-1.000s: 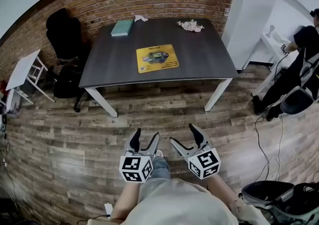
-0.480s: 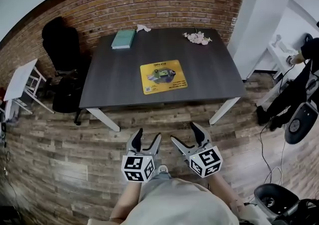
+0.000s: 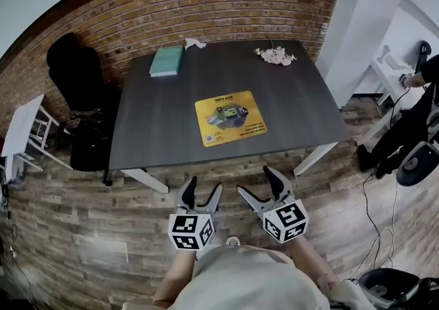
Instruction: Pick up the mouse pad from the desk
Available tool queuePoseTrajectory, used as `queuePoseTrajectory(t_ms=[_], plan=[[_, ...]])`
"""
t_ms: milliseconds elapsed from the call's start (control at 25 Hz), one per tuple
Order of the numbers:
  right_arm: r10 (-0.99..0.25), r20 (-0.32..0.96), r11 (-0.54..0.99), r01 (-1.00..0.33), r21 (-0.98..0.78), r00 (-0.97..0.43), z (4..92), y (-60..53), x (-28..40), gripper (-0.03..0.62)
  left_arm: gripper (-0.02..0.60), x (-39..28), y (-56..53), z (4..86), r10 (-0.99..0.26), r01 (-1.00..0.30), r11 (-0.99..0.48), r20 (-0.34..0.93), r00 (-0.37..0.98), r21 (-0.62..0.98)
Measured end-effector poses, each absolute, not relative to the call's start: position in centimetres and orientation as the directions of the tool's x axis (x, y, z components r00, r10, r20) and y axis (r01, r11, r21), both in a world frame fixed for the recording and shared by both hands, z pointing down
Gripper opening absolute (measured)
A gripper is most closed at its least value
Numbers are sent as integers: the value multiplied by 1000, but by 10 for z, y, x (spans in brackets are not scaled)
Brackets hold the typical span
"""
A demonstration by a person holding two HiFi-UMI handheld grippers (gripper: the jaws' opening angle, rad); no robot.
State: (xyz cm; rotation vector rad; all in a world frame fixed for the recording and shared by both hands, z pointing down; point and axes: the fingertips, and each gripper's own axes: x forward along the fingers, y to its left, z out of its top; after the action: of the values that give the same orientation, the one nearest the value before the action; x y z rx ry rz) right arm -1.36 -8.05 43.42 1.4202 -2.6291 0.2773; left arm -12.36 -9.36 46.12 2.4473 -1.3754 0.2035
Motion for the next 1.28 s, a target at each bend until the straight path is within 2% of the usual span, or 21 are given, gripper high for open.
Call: queuePoseTrajectory(t_ms=[560, 800, 1280], plan=[[-813, 275, 513, -855, -78, -513, 451, -130, -10, 359, 295, -140, -150, 482, -804, -861, -455, 313, 506, 226], [-813, 283, 514, -855, -62, -509, 461, -181, 6, 359, 295, -135, -194, 502, -800, -872, -440, 348, 489, 213], [-758, 378, 552, -832, -60, -531, 495, -292, 32, 359, 311, -116, -293, 536, -778, -897, -380, 446, 442, 227]])
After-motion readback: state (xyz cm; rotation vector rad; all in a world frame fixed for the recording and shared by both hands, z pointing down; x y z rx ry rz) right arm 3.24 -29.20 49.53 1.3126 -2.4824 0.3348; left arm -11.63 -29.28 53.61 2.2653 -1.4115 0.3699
